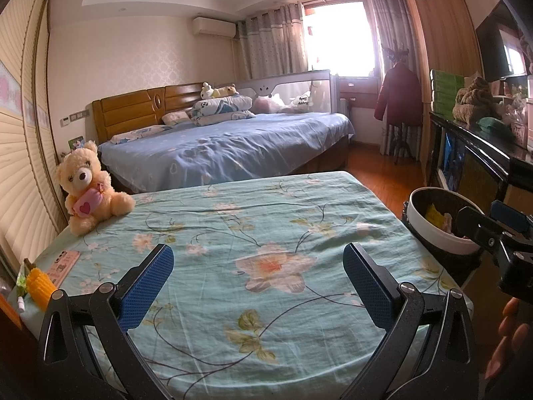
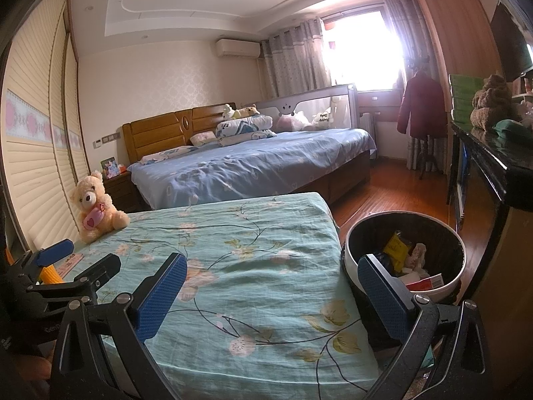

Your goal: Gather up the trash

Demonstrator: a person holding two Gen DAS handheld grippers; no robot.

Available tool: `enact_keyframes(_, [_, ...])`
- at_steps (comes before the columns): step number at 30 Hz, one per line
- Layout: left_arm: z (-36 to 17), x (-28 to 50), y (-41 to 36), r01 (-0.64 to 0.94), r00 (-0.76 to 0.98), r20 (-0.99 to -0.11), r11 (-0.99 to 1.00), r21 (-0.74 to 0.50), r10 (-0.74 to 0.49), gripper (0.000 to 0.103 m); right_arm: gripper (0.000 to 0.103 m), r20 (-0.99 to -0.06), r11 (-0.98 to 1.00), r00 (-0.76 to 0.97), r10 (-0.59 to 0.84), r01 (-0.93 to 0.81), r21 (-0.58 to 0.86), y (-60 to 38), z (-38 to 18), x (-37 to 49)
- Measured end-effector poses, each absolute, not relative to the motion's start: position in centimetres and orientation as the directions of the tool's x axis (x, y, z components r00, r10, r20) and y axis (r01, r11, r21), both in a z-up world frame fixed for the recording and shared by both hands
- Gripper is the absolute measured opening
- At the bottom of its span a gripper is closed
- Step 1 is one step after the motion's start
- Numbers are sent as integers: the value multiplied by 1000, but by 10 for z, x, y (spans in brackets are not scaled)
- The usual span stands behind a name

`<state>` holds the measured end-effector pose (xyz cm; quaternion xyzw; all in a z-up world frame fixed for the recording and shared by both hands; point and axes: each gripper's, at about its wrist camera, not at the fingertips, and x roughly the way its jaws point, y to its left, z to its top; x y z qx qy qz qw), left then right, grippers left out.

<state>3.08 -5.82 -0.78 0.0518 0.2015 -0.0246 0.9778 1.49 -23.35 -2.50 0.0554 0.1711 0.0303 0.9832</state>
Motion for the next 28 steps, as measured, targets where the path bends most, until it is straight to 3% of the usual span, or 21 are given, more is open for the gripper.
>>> enact_keyframes(28, [-29,53,-52,80,879,-476,994,76,-34,103,103,-415,987,905,95,-31,160,-236,-40,37])
